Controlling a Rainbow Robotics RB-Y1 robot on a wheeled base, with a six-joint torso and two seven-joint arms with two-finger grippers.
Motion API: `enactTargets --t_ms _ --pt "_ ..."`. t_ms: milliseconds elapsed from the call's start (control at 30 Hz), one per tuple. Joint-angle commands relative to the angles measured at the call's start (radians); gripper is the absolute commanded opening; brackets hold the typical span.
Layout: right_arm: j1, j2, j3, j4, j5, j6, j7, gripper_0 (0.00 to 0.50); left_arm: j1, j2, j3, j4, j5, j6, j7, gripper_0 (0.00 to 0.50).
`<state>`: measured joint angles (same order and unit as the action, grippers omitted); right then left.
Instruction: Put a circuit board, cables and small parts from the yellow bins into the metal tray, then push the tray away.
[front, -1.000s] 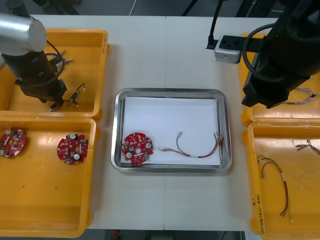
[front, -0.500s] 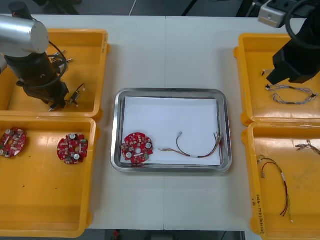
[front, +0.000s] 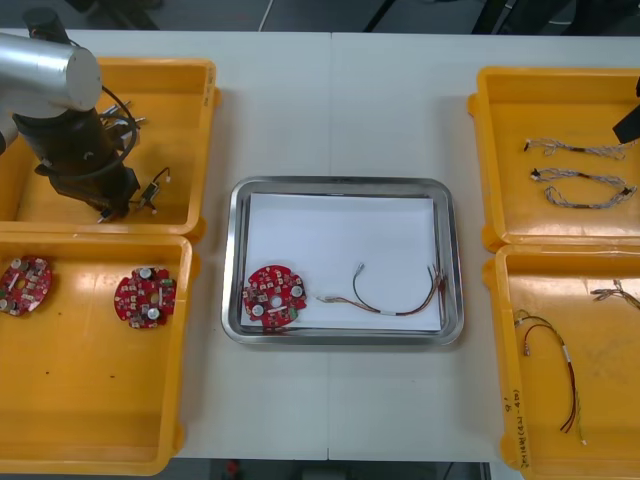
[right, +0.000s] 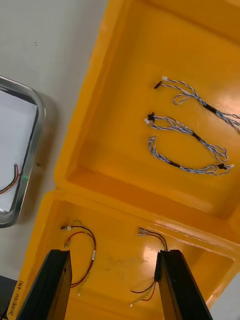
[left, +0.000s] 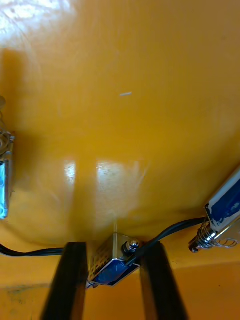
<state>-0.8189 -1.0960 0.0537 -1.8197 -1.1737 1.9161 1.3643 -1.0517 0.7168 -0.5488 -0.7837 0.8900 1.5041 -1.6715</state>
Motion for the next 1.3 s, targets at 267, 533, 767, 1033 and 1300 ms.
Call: enactTargets --t_ms 267,533,767,1033,1300 --pt "0.006 -0.053 -0.028 0.149 0.097 0.004 -0.010 0.500 -0.036 -0.008 -0.017 -0.002 0.014 -0.011 -0.086 0.000" --pt "0.055 -0.051 -0.028 0.169 0.083 0.003 -0.001 0.500 -0.036 0.004 -0.013 -0.014 0.026 -0.002 -0.086 0.000" --pt "0.141 -0.051 -0.028 0.088 0.068 -0.074 0.022 0.500 -0.036 0.044 0.023 -0.083 0.032 0.062 -0.082 0.000" --pt "0.231 -0.036 -0.104 0.039 0.054 -0.101 0.022 0.500 -0.036 0.081 0.067 -0.149 0.032 0.122 -0.074 0.000" --pt "0.230 -0.019 -0.115 0.048 0.088 -0.126 -0.002 0.500 -0.036 0.112 0.133 -0.186 0.027 0.165 -0.076 0.000"
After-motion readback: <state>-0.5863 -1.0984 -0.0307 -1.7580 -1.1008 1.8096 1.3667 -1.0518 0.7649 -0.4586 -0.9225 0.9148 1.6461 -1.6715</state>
